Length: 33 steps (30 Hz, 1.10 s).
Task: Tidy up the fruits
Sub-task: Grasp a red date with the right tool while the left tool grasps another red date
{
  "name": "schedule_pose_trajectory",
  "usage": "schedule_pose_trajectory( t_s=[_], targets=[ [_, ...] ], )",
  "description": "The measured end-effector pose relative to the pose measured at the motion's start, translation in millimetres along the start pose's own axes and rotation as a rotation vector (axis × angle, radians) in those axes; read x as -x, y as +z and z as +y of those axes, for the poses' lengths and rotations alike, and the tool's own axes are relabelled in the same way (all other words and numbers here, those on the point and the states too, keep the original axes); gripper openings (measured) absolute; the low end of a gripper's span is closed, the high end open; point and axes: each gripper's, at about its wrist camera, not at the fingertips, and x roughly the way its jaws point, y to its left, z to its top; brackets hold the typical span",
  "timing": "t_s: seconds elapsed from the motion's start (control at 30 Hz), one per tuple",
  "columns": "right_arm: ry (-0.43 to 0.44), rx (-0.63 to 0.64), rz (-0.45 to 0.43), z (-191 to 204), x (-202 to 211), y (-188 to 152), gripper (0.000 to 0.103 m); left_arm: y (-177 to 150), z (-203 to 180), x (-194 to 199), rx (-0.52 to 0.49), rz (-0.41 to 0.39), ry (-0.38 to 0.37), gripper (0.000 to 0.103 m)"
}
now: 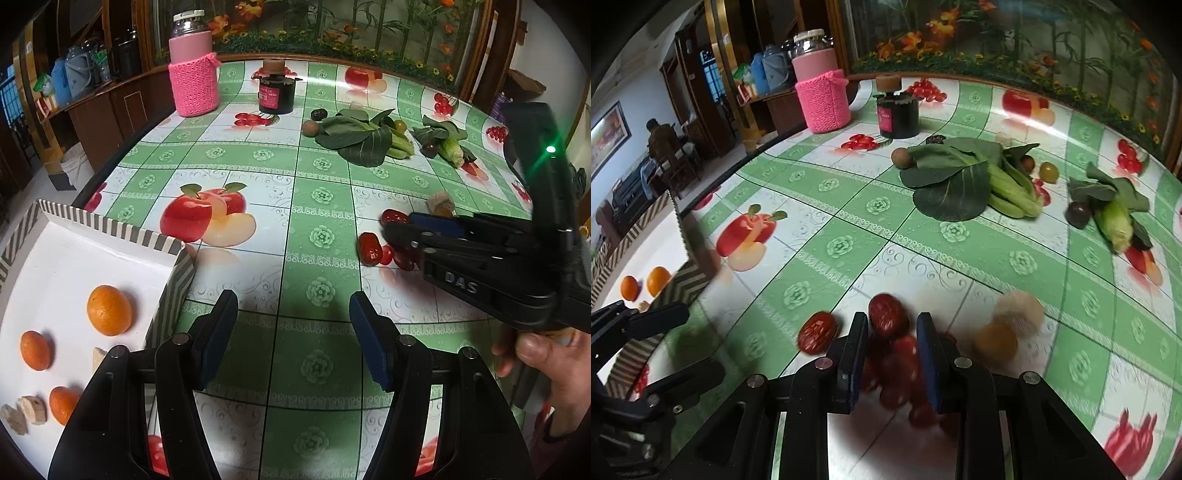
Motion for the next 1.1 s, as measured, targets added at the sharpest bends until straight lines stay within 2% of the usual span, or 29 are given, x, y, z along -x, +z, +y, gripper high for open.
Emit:
schedule_pose_trajectory(
  t_s=[0.1,0.17,0.33,0.57,0.77,0.8,0.87,0.9,0.93,1.0,1.1],
  targets=[
    [0.051,-0.025,-0.019,-5,-3,3,0.026,2,-1,-2,0.001,0.0,0.001,0.063],
    [0.052,-0.05,-0.015,-8,-2,3,0.022,4,-3,-5,0.001,0.001,-0.002,0.063],
    [0.058,-0.056,-0.007,-11,6,-4,0.021,10,-12,-10,-0.011,0.004,-0.012,0.063],
    [0.054,-0.089,-0.106,-20,51,-8,0.021,25,-33,-19,-0.045,-0.005,-0.03,0.063],
    [0.066,-0.118,-0.114,-24,62,-15,0.021,37,-51,-45,-0.104,0.025,-0.035,0.063],
    [0.07,-0.123,-0.111,-25,62,-17,0.021,36,-51,-50,-0.107,0.037,-0.051,0.062],
    [0.073,-0.128,-0.109,-25,62,-19,0.021,33,-51,-52,-0.114,0.031,-0.053,0.032],
    [0.074,-0.129,-0.108,-25,62,-20,0.021,32,-50,-53,-0.128,0.027,-0.047,0.022],
    [0.075,-0.131,-0.106,-25,62,-22,0.021,32,-49,-52,-0.125,0.024,-0.057,0.018],
    [0.076,-0.132,-0.106,-23,64,-25,0.021,32,-43,-50,-0.098,0.035,-0.087,0.018],
    [0.083,-0.135,-0.106,-17,67,-30,0.021,26,-39,-41,-0.092,0.024,-0.083,0.018]
  ],
)
